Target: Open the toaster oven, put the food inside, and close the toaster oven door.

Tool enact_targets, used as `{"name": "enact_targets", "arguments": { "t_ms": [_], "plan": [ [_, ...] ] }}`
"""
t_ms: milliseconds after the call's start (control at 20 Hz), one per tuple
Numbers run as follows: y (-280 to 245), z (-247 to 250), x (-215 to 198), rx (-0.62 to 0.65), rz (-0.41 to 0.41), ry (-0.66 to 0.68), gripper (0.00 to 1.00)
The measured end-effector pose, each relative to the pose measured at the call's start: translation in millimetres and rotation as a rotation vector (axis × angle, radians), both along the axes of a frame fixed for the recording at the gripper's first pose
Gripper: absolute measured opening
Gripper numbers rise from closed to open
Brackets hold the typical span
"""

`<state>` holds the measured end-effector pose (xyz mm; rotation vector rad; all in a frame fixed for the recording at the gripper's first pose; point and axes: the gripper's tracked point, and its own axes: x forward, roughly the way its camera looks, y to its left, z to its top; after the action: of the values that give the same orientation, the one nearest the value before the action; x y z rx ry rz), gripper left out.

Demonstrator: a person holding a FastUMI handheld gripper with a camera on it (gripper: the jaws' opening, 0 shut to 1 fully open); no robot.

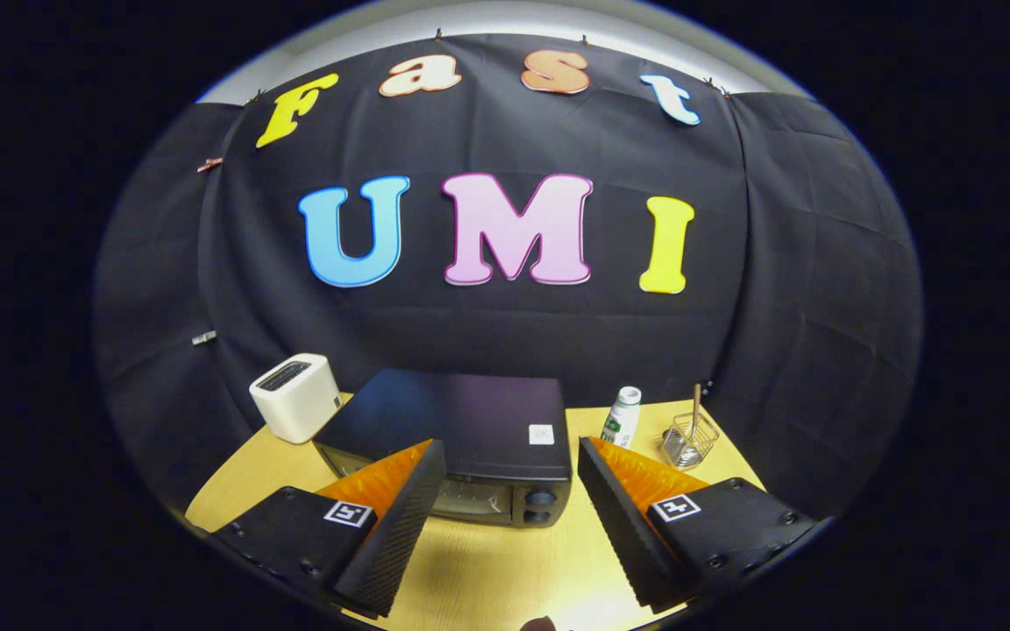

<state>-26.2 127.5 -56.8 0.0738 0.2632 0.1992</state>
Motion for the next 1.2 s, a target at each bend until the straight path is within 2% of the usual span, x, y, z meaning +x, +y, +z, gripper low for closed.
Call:
{"name": "enact_targets", "arguments": {
  "t_ms": [400, 600, 1200],
  "plan": [
    [-71.2, 63.2, -5.9, 0.010, -0.057, -0.156, 0.99],
    [-89.7, 64.8, -8.5, 0.046, -0.076, -0.151, 0.98],
    [-100.8, 64.8, -2.9, 0.027, -0.076, -0.143, 0.99]
  ]
}}
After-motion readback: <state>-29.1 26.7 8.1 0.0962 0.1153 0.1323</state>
